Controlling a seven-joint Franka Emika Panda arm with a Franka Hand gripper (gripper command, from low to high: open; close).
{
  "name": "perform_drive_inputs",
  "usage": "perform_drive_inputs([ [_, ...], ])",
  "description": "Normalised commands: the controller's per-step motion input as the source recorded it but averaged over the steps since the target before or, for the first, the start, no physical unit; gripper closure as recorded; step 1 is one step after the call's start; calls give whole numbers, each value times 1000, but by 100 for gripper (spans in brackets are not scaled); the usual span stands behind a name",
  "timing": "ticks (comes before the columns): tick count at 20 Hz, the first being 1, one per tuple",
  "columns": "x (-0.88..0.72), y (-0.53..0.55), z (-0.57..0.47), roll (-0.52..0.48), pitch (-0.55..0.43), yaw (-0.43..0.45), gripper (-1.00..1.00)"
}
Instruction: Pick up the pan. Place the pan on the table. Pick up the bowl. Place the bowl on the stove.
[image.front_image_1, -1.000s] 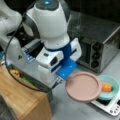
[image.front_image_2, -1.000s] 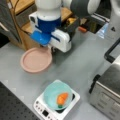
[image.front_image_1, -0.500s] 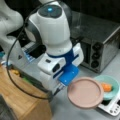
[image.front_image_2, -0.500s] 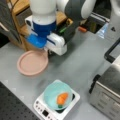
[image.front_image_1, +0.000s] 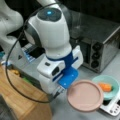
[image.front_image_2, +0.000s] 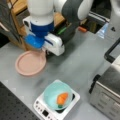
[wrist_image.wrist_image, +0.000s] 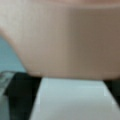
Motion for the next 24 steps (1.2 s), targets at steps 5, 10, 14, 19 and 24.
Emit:
perform_drive_inputs([
  [5,376,-99,113,-160,177,87,100],
  [10,433,-46,63,-130,155,56,100],
  [14,424,-41,28,-103,122,50,100],
  [19,370,-85,77,-95,122,57,100],
  [24,355,-146,88,-92,122,69,100],
])
